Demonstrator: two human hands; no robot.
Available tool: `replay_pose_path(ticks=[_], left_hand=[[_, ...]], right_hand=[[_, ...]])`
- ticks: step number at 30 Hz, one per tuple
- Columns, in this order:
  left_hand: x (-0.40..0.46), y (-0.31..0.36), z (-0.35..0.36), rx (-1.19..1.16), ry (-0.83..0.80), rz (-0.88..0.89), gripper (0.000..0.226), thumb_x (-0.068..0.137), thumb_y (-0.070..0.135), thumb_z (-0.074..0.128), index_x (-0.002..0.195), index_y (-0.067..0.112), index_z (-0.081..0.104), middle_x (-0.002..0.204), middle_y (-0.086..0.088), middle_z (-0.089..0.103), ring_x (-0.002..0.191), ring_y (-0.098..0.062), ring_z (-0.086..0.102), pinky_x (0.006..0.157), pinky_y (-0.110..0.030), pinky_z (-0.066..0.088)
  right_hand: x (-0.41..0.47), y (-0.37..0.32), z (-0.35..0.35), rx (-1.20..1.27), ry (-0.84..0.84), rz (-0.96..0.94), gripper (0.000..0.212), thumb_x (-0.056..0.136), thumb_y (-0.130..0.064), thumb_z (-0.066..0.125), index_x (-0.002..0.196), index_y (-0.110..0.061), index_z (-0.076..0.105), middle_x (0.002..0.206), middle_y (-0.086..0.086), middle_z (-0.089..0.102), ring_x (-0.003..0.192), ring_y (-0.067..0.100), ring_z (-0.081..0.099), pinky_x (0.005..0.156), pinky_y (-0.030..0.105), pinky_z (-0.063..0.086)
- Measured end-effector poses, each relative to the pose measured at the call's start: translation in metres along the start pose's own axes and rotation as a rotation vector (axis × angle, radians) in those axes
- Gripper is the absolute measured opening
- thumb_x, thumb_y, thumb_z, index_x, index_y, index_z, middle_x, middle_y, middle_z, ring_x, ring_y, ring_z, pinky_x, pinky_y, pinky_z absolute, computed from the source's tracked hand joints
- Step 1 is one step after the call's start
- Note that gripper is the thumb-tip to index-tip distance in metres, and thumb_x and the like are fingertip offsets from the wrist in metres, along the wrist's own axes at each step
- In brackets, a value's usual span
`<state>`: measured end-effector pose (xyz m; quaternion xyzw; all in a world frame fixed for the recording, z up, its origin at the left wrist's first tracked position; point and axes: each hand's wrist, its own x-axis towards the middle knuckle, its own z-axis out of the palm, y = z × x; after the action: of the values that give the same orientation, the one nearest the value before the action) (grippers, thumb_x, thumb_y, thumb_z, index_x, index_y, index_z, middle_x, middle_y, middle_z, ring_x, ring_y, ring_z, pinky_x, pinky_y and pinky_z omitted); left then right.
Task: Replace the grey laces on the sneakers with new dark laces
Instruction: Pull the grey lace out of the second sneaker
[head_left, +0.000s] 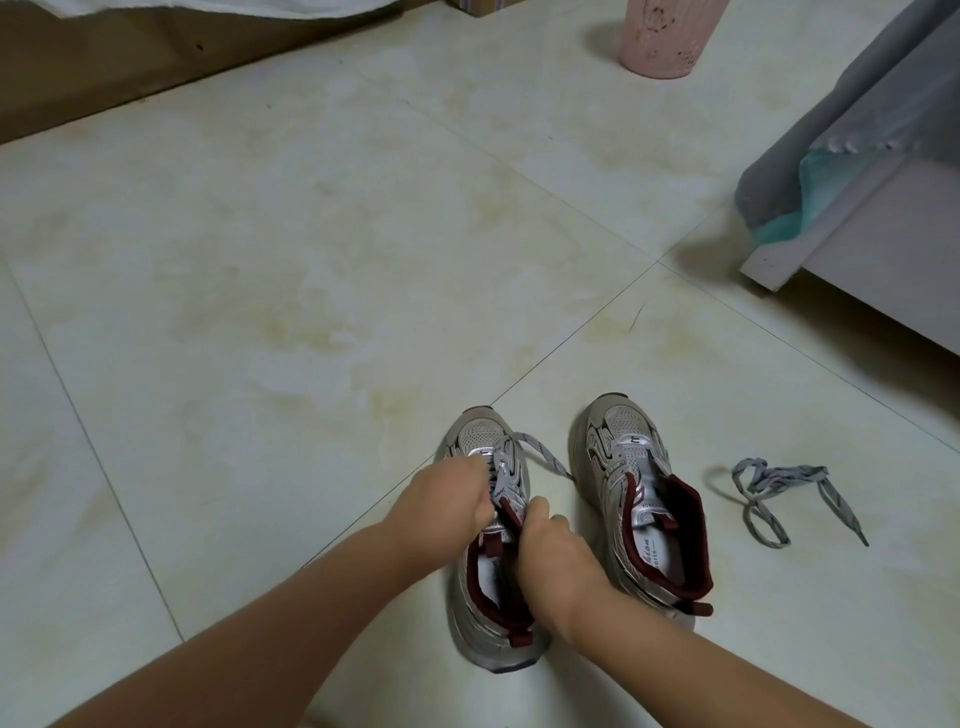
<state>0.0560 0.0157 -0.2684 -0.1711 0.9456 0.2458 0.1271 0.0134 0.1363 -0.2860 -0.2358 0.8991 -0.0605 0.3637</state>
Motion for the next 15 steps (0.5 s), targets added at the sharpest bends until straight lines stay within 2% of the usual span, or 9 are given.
replay_pose_path(ticks=[2,4,6,8,10,12,15], left_hand=[[0.004,-0.006,-0.001,-0.077,-0.007,-0.013,0.014,0.089,0.01,0.042,0.076,0.016,0.04,0.076,-0.004,0.052,0.073,-0.023,0.049,0.062,-0.031,0.035],[0.005,-0.014,0.001,-0.322,-0.042,-0.101,0.023,0.088,0.009,0.046,0.07,0.022,0.041,0.066,0.005,0.047,0.061,-0.012,0.044,0.055,-0.023,0.032],[0.003,-0.021,0.002,-0.608,-0.091,-0.181,0.019,0.089,0.01,0.052,0.073,0.02,0.05,0.064,0.005,0.048,0.056,-0.007,0.044,0.052,-0.018,0.035],[-0.001,-0.027,0.003,-0.754,-0.138,-0.203,0.013,0.088,0.01,0.059,0.078,0.018,0.056,0.067,0.003,0.053,0.055,-0.002,0.049,0.054,-0.013,0.039],[-0.004,-0.029,0.003,-0.771,-0.123,-0.181,0.015,0.084,0.006,0.064,0.074,0.017,0.058,0.06,0.007,0.053,0.048,0.005,0.048,0.051,-0.007,0.037],[-0.004,-0.029,0.003,-0.75,-0.09,-0.171,0.021,0.084,0.003,0.063,0.068,0.015,0.057,0.057,0.007,0.051,0.047,0.005,0.047,0.05,-0.004,0.034],[0.001,-0.024,0.001,-0.696,-0.093,-0.199,0.027,0.09,0.002,0.051,0.067,0.017,0.05,0.066,0.001,0.051,0.051,0.005,0.047,0.054,-0.013,0.034]], right_hand=[[0.002,-0.001,-0.002,-0.02,0.012,-0.016,0.032,0.091,0.0,0.031,0.121,-0.009,0.033,0.124,0.015,0.045,0.115,0.034,0.052,0.092,0.037,0.04],[0.004,-0.001,-0.004,0.002,0.005,-0.018,0.031,0.09,0.001,0.031,0.119,-0.009,0.034,0.124,0.015,0.045,0.115,0.035,0.051,0.092,0.037,0.04],[0.006,0.001,-0.004,0.045,-0.008,-0.015,0.025,0.092,-0.003,0.03,0.115,-0.01,0.035,0.124,0.016,0.046,0.115,0.035,0.05,0.091,0.036,0.039],[0.006,0.003,-0.004,0.093,-0.013,-0.02,0.017,0.093,-0.007,0.032,0.109,-0.014,0.035,0.123,0.016,0.048,0.114,0.036,0.05,0.09,0.035,0.039],[0.006,0.005,-0.003,0.124,-0.007,-0.028,0.014,0.092,-0.008,0.033,0.104,-0.016,0.034,0.121,0.016,0.049,0.113,0.036,0.05,0.088,0.035,0.039],[0.006,0.006,-0.003,0.14,-0.002,-0.034,0.012,0.092,-0.008,0.033,0.097,-0.018,0.028,0.12,0.015,0.049,0.112,0.036,0.051,0.087,0.035,0.039],[0.006,0.008,0.0,0.154,0.004,-0.04,0.014,0.092,-0.008,0.033,0.095,-0.018,0.025,0.119,0.015,0.049,0.111,0.036,0.051,0.086,0.036,0.039]])
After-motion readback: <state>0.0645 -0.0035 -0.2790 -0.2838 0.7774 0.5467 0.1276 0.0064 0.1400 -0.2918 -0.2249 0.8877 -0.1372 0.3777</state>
